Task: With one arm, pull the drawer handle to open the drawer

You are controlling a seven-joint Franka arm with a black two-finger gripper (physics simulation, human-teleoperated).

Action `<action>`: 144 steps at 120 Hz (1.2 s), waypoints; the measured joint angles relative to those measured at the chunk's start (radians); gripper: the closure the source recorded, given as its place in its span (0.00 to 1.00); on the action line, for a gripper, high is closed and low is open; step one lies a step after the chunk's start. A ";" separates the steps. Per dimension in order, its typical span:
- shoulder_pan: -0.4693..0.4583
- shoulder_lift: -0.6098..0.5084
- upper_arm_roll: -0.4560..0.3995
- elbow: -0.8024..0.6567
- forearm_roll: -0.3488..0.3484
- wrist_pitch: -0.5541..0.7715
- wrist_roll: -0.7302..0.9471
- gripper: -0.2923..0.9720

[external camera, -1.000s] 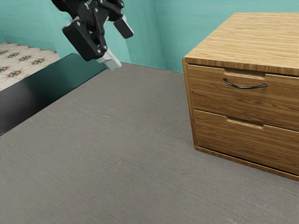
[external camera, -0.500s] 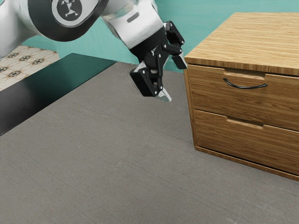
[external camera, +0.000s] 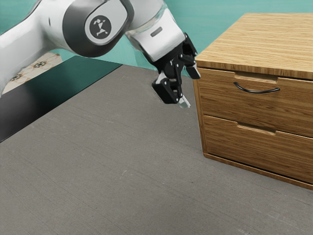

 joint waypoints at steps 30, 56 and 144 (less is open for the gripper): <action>-0.106 0.100 0.003 0.098 0.094 0.012 -0.073 0.40; -0.142 0.147 0.002 0.147 0.142 0.011 -0.126 0.43; -0.149 0.237 0.038 0.181 0.228 0.132 -0.159 0.48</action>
